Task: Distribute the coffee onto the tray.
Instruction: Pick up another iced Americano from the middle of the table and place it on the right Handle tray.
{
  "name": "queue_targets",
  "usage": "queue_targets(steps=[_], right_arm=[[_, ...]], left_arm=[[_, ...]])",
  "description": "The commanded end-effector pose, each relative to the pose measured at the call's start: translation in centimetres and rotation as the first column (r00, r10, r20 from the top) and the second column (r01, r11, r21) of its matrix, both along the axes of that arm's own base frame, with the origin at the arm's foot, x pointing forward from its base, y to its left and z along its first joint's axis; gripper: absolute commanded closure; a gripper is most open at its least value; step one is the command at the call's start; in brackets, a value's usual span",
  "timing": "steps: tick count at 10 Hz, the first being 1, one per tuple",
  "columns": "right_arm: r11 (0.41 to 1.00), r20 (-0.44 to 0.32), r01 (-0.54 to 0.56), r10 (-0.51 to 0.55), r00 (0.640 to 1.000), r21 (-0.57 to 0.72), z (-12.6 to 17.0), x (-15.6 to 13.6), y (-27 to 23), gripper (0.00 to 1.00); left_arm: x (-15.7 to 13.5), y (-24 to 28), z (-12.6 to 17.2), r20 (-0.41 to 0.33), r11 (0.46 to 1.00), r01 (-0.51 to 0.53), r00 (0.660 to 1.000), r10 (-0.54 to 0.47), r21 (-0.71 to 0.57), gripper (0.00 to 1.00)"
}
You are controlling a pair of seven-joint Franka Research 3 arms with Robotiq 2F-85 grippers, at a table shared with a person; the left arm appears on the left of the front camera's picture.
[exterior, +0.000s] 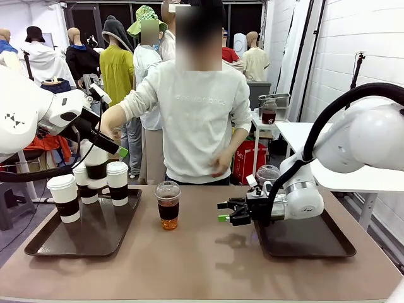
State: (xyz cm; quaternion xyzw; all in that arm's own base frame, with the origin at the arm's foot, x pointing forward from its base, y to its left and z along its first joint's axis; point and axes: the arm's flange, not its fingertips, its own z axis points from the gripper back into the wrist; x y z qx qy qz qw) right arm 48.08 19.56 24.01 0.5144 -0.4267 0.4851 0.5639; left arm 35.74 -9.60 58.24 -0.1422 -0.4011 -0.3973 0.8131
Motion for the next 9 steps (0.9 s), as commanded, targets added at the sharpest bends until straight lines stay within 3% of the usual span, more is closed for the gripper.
queue_targets(steps=[1, 9], right_arm=[[1.0, 0.033, 0.023, -0.023, 0.999, 0.002, -0.8, 0.7, 2.2, 0.0], [1.0, 0.076, 0.005, -0.003, 0.997, -0.02, -1.7, 2.8, 8.7, 0.0]], left_arm=[[0.1, 0.1, 0.0, -0.003, 1.0, 0.01, 1.0, -0.01, -0.013, 0.0], [0.1, 0.1, 0.0, -0.003, 1.0, 0.01, 1.0, -0.01, -0.013, 0.0]])
